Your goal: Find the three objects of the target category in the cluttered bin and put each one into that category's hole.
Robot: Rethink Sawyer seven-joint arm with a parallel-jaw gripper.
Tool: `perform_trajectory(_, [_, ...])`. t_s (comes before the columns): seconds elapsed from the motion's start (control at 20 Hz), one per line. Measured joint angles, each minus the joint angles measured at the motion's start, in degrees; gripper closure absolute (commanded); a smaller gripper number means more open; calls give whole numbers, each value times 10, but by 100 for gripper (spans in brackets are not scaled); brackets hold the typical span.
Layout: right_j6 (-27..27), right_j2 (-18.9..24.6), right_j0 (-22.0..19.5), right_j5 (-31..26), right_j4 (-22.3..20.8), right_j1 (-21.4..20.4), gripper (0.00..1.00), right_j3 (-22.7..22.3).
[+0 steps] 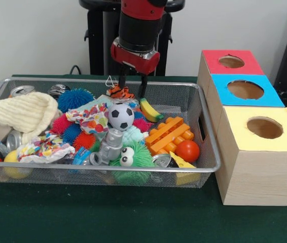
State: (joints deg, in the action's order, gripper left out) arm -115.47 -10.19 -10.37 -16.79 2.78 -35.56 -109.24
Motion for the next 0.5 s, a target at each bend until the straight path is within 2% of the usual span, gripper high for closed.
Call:
perform_trajectory(0.15, [0,0,3,-17,0,-5,0,13])
perform_trajectory(0.5, [0,0,-2,-18,0,-5,0,22])
